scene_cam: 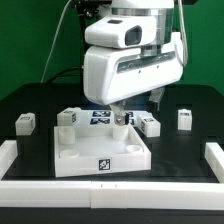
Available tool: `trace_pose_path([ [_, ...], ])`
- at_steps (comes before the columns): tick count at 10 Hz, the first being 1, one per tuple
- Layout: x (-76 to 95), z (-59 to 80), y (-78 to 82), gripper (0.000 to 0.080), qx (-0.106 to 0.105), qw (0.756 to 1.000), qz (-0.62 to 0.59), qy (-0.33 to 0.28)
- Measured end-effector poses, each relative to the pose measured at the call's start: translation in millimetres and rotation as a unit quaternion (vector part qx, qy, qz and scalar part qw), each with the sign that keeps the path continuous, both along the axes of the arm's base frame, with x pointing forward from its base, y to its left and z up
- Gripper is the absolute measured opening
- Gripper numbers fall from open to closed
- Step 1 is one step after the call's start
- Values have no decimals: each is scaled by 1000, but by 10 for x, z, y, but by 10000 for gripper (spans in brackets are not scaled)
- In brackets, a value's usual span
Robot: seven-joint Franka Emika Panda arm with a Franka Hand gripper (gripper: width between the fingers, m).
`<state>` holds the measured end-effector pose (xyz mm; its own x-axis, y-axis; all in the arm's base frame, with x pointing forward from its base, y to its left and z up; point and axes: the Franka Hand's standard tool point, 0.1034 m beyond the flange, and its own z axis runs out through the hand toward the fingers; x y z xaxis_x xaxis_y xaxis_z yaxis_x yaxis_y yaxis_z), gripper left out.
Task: Assemble one leg
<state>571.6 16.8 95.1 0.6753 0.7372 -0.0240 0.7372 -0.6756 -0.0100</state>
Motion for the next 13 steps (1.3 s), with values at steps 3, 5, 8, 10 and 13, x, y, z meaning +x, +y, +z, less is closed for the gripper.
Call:
trace_pose_path([
  [3, 0, 0, 0, 650, 0, 1000, 0, 0],
  [5, -1, -1, 0, 650, 0, 1000, 0, 0],
  [8, -8, -9, -2, 650, -1, 1000, 7, -1],
  [10, -266, -164, -5, 650, -1, 994, 113, -8],
  [13, -493, -239, -45, 650, -5, 974, 224, 43],
])
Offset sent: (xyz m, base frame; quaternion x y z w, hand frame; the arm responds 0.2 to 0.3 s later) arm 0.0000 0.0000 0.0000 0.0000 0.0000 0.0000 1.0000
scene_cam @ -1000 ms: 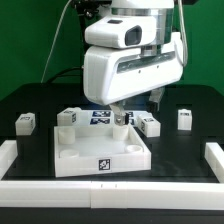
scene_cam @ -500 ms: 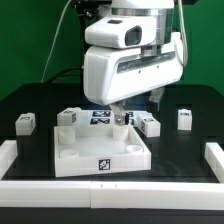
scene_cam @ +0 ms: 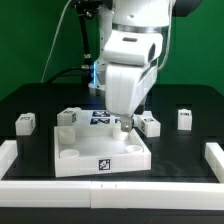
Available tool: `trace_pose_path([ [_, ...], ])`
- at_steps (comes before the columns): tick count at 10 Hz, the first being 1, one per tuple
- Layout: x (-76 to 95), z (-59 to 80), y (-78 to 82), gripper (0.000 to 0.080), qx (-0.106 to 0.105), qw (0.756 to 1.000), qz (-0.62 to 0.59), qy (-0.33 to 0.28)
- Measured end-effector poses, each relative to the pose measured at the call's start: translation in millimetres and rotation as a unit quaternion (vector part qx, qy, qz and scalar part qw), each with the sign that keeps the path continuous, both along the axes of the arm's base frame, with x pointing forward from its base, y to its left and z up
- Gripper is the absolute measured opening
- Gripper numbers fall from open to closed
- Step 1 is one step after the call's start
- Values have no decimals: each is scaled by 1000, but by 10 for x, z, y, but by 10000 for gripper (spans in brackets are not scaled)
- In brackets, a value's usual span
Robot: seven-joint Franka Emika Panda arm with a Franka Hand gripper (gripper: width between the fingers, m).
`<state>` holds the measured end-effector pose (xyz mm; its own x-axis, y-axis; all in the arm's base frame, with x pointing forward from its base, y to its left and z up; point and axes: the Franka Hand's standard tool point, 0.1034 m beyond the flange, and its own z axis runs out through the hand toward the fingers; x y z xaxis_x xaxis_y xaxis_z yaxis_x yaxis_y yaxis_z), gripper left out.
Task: Assemble one leg
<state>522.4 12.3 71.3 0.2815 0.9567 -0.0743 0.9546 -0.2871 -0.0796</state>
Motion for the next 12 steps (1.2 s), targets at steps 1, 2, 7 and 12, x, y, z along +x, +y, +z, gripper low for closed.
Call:
trace_pose_path([
  [1, 19, 4, 4, 650, 1, 1000, -6, -5],
  [2, 16, 1, 4, 650, 1, 1000, -5, -4],
  [7, -251, -91, -224, 650, 22, 990, 136, -15],
  [12, -449, -166, -312, 650, 22, 969, 246, -8],
])
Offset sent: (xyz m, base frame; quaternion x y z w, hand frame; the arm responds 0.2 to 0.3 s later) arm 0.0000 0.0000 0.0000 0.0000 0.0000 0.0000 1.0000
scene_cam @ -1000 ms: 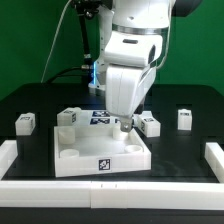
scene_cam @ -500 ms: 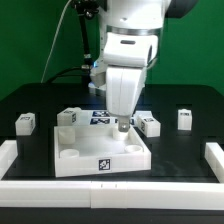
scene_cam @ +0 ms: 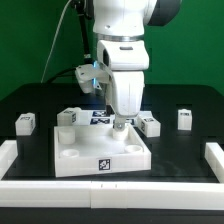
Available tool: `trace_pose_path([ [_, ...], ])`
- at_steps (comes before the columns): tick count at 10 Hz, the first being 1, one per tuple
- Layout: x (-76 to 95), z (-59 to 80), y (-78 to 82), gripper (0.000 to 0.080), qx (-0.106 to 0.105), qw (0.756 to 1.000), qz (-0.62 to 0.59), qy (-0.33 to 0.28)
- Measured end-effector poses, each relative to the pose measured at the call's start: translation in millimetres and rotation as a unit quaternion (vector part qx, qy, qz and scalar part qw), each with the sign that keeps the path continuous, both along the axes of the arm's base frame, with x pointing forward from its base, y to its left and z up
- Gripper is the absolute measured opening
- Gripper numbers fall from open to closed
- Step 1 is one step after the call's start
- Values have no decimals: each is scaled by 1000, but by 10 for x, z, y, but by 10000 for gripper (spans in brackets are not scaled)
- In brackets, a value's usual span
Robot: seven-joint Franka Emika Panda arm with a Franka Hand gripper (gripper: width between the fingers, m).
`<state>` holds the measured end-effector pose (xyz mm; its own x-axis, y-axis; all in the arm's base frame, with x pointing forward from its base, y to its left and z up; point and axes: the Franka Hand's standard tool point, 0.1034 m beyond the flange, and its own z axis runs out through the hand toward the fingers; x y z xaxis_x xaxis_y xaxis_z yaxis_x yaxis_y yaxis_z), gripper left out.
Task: Assemble one leg
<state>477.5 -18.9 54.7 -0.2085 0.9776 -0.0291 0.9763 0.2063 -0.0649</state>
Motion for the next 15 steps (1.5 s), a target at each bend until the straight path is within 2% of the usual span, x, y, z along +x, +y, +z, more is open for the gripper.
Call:
trace_pose_path([
  [3, -61, -31, -64, 650, 1, 1000, 10, 7],
  [6, -418, -190, -234, 650, 8, 999, 18, 35],
  [9, -610, -413, -357, 650, 18, 998, 30, 60],
  [13, -523, -414, -318, 649, 19, 998, 35, 54],
  [14, -533, -422, -330, 562, 19, 998, 34, 55],
  [15, -535, -423, -336, 562, 19, 998, 33, 55],
])
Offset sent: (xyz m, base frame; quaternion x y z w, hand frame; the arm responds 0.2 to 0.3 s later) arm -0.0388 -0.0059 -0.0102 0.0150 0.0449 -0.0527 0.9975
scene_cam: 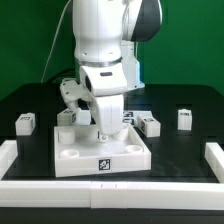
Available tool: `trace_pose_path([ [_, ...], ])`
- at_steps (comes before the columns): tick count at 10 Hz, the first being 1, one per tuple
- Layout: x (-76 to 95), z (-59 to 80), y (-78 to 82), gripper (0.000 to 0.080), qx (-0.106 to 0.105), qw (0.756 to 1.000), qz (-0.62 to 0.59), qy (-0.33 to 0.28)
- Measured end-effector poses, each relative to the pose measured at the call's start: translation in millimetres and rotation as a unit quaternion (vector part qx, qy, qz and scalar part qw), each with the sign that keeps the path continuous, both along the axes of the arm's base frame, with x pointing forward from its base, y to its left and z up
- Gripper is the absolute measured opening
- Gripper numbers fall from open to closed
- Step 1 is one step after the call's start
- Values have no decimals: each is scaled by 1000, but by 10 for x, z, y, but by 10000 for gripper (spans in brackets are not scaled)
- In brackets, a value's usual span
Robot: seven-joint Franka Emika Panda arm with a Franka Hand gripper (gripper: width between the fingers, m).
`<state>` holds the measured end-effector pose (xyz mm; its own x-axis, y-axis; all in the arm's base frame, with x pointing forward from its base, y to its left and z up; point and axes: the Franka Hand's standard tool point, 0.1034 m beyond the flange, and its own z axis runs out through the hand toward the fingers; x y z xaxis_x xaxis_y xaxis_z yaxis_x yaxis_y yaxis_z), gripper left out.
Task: Assemble one leg
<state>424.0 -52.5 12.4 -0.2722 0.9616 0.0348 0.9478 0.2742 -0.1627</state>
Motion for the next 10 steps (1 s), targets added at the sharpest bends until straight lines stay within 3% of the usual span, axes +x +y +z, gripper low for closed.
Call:
trace_pose_path([
  [2, -1, 0, -2, 192, 0, 1000, 0, 0],
  [3, 6, 3, -11, 75, 0, 1000, -1, -1],
  [10, 19, 8, -15, 72, 0, 1000, -2, -4],
])
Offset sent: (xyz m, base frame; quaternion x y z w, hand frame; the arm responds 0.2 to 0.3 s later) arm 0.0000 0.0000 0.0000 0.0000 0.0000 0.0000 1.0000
